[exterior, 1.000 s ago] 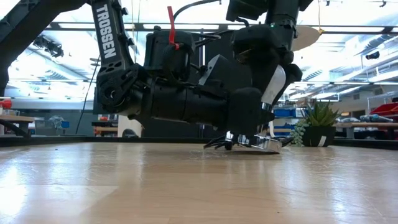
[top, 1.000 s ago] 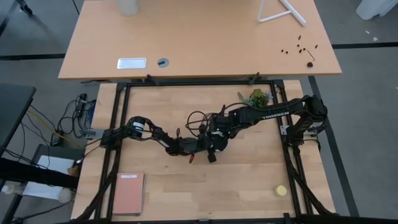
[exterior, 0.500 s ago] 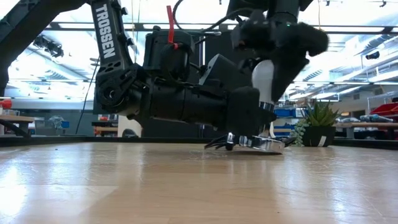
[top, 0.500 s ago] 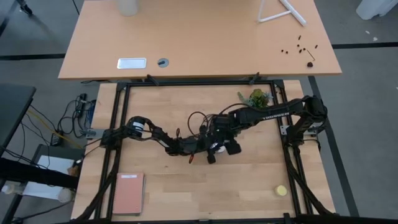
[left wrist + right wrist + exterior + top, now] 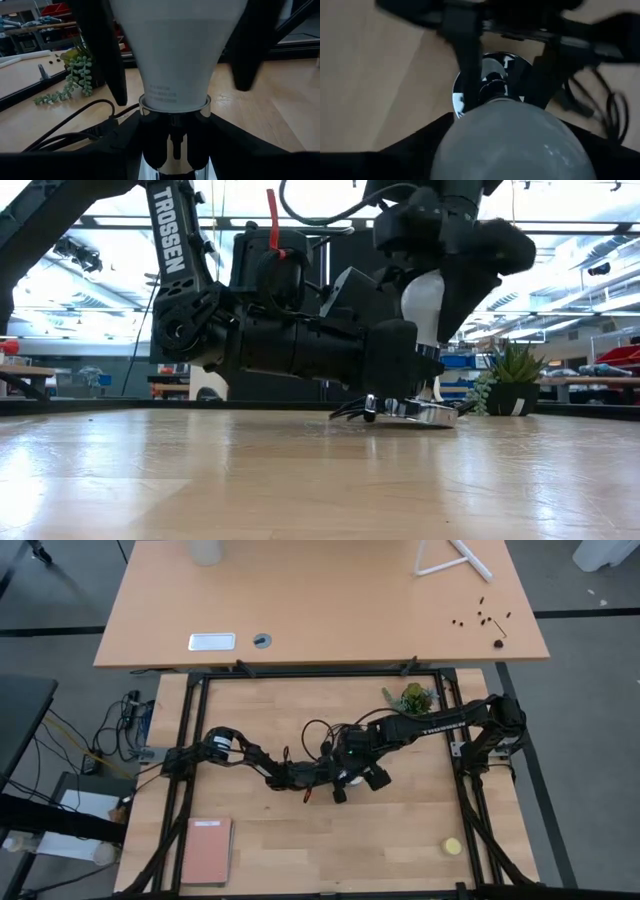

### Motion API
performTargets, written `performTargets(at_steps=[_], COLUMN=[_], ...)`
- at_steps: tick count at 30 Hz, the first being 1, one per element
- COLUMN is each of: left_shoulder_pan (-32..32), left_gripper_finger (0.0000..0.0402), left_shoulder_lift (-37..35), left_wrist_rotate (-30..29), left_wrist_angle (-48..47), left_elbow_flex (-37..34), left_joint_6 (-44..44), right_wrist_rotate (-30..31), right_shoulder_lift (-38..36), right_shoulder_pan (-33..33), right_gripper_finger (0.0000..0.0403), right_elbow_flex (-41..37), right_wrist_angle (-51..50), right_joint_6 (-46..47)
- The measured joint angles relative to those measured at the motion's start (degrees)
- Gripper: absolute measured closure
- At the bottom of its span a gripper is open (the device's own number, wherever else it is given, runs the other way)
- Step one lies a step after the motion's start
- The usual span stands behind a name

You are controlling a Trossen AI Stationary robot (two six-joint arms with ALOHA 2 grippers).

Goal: Screw lightbulb
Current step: Remove the lightbulb from the silver lamp

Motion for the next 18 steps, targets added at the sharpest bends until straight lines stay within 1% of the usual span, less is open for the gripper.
performTargets(at_steps=[4, 5, 7, 10, 14, 18], left_shoulder_pan=[0.0, 0.0, -0.04, -0.04, -0.07, -0.07], left_gripper_finger=[0.0218, 0.0218, 0.0218, 0.0218, 0.0218, 0.0218], left_shoulder_lift=[0.0, 0.0, 0.0, 0.0, 0.0, 0.0], left_wrist_rotate=[-0.2, -0.45, -0.85, -1.52, -2.22, -2.49], left_wrist_angle=[-0.02, -0.04, -0.07, -0.09, -0.13, -0.13], left_elbow_flex=[0.02, 0.02, 0.02, 0.02, 0.04, 0.07], left_joint_6=[-0.19, -0.3, -0.32, -0.34, -0.34, -0.34], right_wrist_rotate=[0.03, 0.03, 0.31, 1.94, 2.48, 3.34], right_shoulder_lift=[-0.02, -0.02, -0.02, -0.02, -0.02, -0.02], right_shoulder_pan=[0.04, 0.04, 0.04, 0.17, 0.19, 0.28], right_gripper_finger=[0.003, 0.0018, 0.0009, 0.0023, 0.0048, 0.0068], right_elbow_flex=[0.0, 0.0, 0.0, 0.0, 0.0, 0.0], right_wrist_angle=[-0.81, -1.01, -1.24, -1.32, -1.21, -0.12], right_joint_6=[14.01, 18.04, 26.85, 38.49, 51.7, 60.87])
